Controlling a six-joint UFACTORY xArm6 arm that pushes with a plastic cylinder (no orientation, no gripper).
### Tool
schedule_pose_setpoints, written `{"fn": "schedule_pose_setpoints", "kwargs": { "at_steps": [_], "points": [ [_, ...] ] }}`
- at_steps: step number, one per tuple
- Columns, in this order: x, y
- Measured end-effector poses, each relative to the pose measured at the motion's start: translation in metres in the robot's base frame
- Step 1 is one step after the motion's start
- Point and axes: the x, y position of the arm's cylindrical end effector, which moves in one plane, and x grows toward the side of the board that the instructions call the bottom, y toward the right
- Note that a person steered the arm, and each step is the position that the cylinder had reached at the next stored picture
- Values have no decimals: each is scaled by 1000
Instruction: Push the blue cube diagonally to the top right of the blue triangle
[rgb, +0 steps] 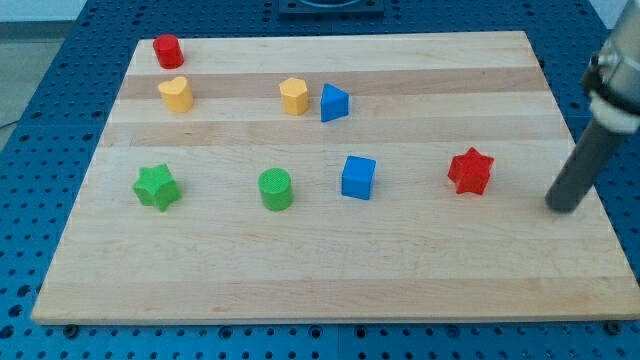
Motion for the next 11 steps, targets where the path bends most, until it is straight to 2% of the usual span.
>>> {"fn": "schedule_pose_setpoints", "kwargs": {
  "at_steps": [1,2,3,4,5,7,8,9,10,11],
  "points": [
    [36,-63],
    [41,-138],
    [30,-205],
    [-7,-231],
    [-50,-231],
    [-49,-229],
    [-74,-189],
    [-123,-165],
    [-151,-158],
    [-126,-156]
  ]
}}
